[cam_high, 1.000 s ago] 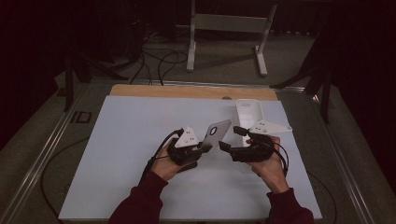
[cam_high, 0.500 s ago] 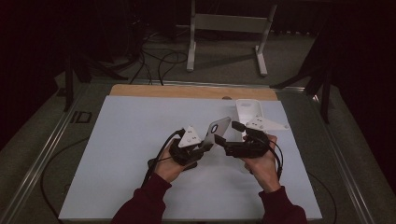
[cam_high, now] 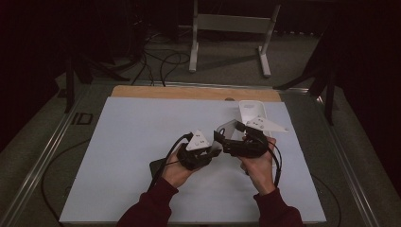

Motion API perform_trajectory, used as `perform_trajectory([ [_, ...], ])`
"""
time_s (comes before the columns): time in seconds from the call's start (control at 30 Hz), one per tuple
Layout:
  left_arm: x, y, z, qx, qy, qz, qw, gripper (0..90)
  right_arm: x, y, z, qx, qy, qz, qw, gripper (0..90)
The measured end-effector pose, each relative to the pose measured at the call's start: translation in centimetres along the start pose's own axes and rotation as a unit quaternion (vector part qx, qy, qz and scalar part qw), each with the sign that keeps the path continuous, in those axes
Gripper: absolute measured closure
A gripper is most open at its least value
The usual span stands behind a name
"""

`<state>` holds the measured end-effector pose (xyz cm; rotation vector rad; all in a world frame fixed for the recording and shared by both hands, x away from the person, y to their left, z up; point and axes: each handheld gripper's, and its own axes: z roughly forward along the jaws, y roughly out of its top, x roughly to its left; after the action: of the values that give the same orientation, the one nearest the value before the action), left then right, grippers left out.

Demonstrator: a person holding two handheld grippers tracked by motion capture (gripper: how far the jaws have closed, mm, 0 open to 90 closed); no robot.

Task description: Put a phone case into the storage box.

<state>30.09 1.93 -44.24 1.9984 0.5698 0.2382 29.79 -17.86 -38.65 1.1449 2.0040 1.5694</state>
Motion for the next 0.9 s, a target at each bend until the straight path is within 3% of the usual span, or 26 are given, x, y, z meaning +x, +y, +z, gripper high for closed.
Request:
perform_trajectory([
  [0.13, 0.0, 0.0, 0.0, -0.002, -0.008, -0.008, 0.9999, 80.8, 0.1, 0.0, -0.1, -0.002, -0.011, -0.002, 0.9999, 16.3],
  [0.33, 0.0, 0.0, 0.0, -0.005, -0.001, -0.003, 1.0000, 80.3, 0.3, 0.0, -0.2, -0.004, -0.018, -0.007, 0.9998, 16.8],
  [0.5, 0.2, -0.1, -0.4, -0.006, 0.004, 0.003, 1.0000, 65.6, 0.0, 0.0, 0.0, 0.000, -0.019, -0.006, 0.9998, 16.9],
  [0.7, 0.7, -0.3, -1.3, -0.009, 0.030, 0.006, 0.9995, 46.5, -0.2, 0.2, 0.0, 0.003, -0.024, -0.010, 0.9997, 16.9],
  [0.9, 1.3, -0.6, -2.5, -0.014, 0.080, -0.001, 0.9967, 25.5, -0.6, 0.5, 0.1, 0.007, -0.025, -0.014, 0.9996, 16.8],
])
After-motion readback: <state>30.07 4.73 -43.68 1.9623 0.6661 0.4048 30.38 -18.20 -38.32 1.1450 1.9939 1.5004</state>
